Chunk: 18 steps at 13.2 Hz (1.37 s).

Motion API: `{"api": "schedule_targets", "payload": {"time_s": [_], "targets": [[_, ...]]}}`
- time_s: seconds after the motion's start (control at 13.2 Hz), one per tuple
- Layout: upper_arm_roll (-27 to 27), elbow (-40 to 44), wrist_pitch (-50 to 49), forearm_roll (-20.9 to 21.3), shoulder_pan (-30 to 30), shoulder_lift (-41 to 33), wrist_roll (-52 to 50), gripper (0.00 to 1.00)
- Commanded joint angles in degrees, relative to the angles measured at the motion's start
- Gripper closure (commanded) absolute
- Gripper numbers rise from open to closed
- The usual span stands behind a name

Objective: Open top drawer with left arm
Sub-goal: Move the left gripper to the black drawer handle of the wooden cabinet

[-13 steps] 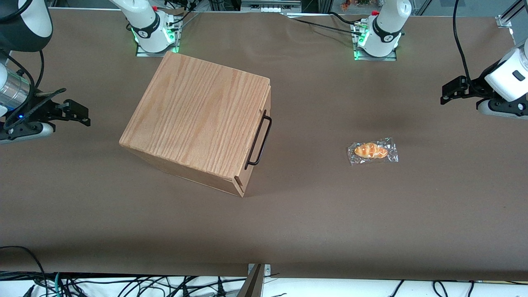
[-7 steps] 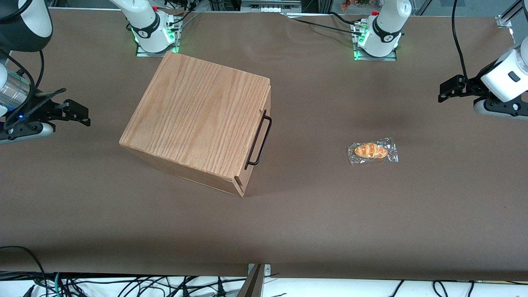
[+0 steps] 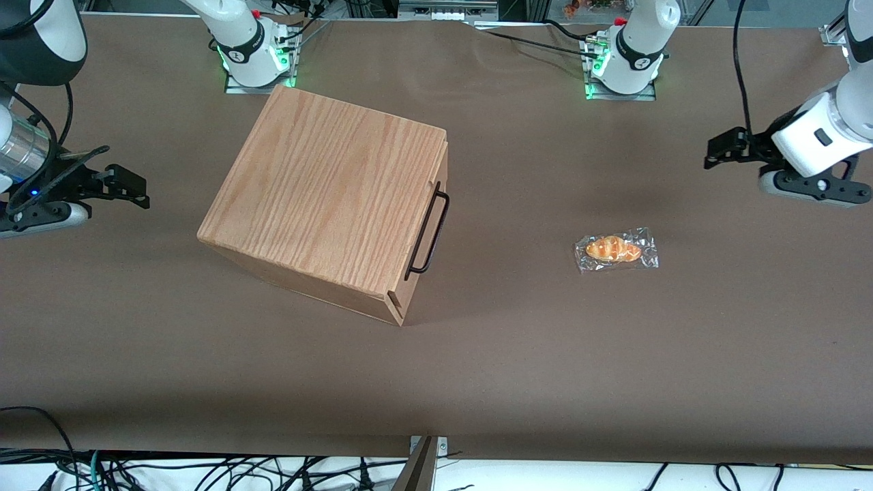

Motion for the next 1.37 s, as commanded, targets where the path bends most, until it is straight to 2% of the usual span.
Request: {"api": "schedule_targets", "payload": {"time_s": [0.0, 0.15, 0.3, 0.53, 0.68, 0.99, 1.21, 1.29], "targets": [[-2.30, 2.14, -1.30, -2.85, -1.38, 1.82, 0.56, 0.00], [-4.50, 3.89, -0.95, -5.30, -2.52, 4.18, -0.76, 0.00], [-5.56, 6.52, -0.68, -5.75, -4.53, 7.52, -4.08, 0.00], [-5.47, 16.43, -0.25, -5.75, -10.85, 16.39, -13.56, 0.00], [-5.47, 22.42, 1.41, -5.84, -13.85, 22.36, -16.40, 0.00], [-5.47, 22.97, 13.96, -5.84, -20.88, 28.36, -23.77, 0.00], [-5.47, 22.80, 20.48, -5.84, -23.53, 31.70, -25.37, 0.00], [-5.47, 22.71, 23.20, -7.06, -23.79, 32.67, -25.37, 0.00]]}}
